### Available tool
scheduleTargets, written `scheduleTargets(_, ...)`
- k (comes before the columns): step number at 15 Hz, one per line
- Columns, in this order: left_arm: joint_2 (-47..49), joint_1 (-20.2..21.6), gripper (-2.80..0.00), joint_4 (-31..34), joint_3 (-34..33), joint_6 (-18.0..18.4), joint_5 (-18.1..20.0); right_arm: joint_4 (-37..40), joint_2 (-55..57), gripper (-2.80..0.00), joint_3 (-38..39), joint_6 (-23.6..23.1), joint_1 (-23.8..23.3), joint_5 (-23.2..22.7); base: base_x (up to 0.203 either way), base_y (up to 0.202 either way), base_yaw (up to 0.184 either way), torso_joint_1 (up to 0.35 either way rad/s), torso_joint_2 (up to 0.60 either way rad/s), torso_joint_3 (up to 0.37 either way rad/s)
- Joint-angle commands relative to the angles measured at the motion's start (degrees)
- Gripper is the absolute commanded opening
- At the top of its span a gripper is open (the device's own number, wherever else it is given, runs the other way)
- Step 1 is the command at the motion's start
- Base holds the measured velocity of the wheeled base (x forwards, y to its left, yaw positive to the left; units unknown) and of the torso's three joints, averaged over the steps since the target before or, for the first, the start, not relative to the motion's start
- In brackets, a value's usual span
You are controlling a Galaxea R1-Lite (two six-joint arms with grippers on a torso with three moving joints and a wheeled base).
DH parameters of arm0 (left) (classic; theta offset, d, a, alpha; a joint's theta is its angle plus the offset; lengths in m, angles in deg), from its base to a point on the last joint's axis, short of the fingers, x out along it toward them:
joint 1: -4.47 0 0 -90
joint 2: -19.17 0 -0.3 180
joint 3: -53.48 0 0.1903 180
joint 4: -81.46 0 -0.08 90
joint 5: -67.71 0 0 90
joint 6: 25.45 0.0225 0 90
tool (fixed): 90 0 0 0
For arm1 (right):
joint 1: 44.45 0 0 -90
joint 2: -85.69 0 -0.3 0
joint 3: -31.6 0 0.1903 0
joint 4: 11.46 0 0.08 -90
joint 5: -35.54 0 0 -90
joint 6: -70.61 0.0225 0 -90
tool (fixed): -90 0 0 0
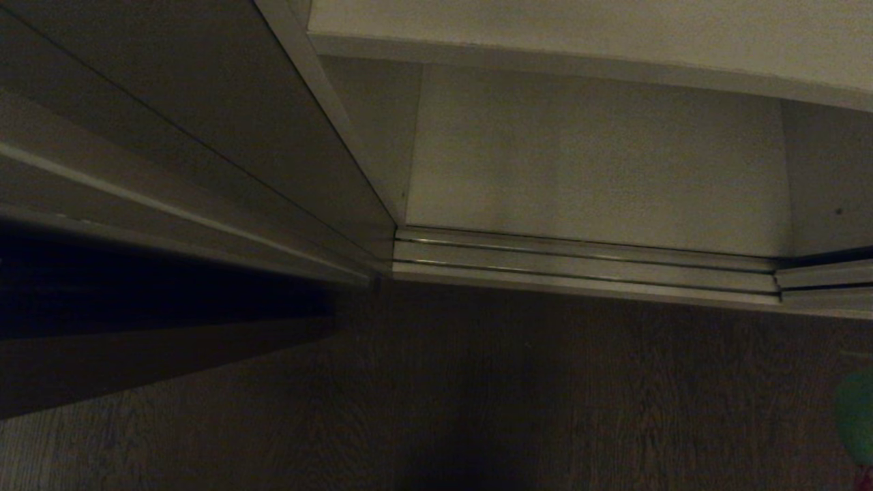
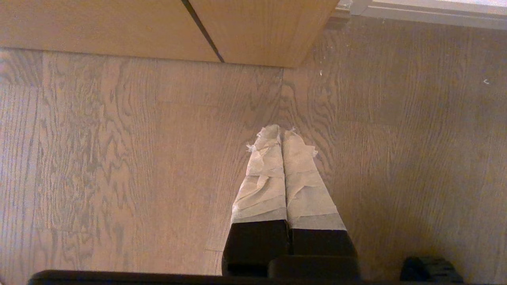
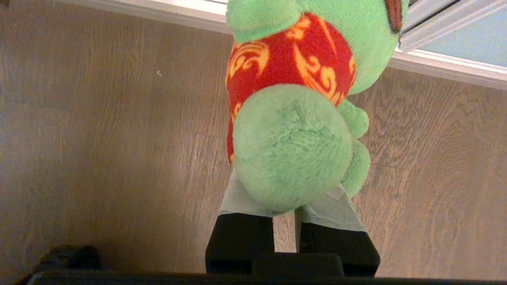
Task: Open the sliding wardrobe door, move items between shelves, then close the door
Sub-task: Place the green doll on the higher shelf
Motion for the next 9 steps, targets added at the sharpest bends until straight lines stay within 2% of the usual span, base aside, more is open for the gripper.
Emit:
scheduleTargets(1,0.0,0.0,-2.8,0.0,0.0,0.0,0.0,0.1,-0.3,-2.8,0.1,1.1,0.0,0.0,0.0,0.0,0.0,0.0,0.0,0.0)
scheduleTargets(9,0.0,0.0,-2.8,0.0,0.0,0.0,0.0,0.1,-0.3,-2.8,0.1,2.2,0.0,0.1,0.0,0.0,0.0,0.0,0.0,0.0)
